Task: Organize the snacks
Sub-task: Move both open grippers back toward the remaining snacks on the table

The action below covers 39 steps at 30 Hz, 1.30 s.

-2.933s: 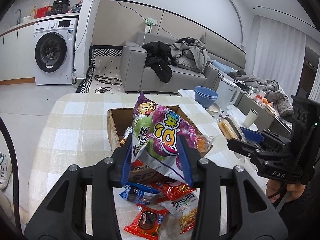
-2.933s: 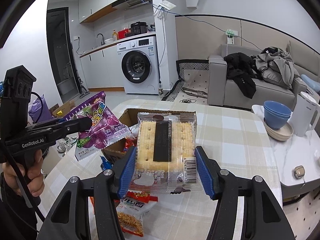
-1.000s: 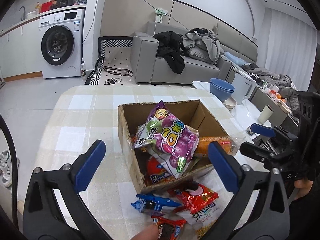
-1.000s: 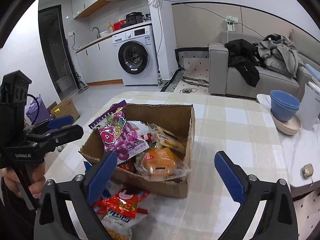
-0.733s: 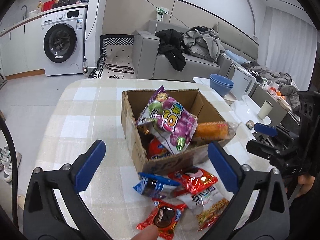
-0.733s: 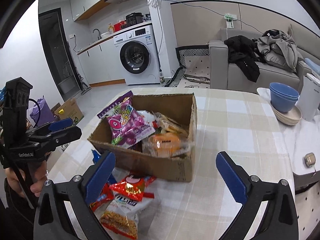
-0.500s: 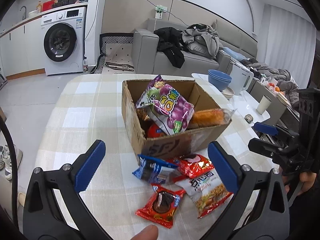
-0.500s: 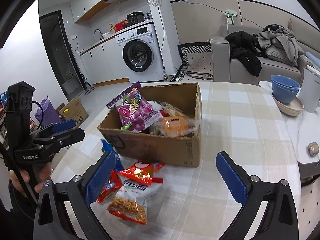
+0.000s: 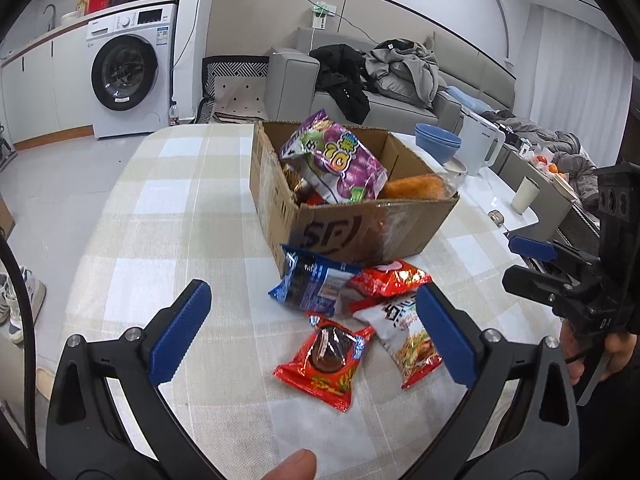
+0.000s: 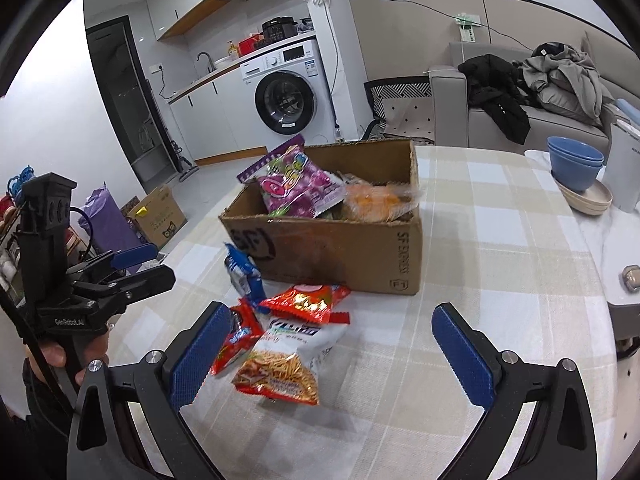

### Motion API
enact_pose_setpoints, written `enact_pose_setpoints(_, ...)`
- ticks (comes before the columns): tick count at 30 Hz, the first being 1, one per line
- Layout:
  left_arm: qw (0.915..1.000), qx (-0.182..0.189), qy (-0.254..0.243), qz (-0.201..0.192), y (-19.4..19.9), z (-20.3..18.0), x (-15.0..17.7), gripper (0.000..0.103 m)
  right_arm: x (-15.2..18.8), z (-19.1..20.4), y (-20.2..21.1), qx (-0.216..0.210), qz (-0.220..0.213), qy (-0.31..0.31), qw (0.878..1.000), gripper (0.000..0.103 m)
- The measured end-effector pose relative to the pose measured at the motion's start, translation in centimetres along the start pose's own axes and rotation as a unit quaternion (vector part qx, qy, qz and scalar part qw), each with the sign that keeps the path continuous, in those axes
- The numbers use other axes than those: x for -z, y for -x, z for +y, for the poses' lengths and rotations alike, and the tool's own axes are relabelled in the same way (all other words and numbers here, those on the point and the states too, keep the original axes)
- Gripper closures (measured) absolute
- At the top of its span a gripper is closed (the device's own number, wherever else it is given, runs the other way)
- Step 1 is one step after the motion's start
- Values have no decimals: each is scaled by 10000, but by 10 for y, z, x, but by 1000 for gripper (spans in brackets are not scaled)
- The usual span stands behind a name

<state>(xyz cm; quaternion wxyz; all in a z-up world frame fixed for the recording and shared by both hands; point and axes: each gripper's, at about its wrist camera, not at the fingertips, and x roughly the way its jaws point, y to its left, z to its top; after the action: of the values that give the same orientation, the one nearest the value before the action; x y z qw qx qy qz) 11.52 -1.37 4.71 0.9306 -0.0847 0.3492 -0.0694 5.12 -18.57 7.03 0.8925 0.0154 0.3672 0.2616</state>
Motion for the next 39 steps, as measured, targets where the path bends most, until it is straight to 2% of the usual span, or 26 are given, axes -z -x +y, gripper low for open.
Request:
enact_pose_setpoints(14,9989,-369,-204,217,-12,0,24,1,30,25,-31,53,413,216,9989,1)
enact_pose_setpoints(26,9977,-428,-290,444,-35,2,34,1,40,40,-56,244,641,396,9969,1)
enact_pose_setpoints(39,9956,-464,-340,745,-60,9,44,1,42,37,-80,488,827,400,9946,1)
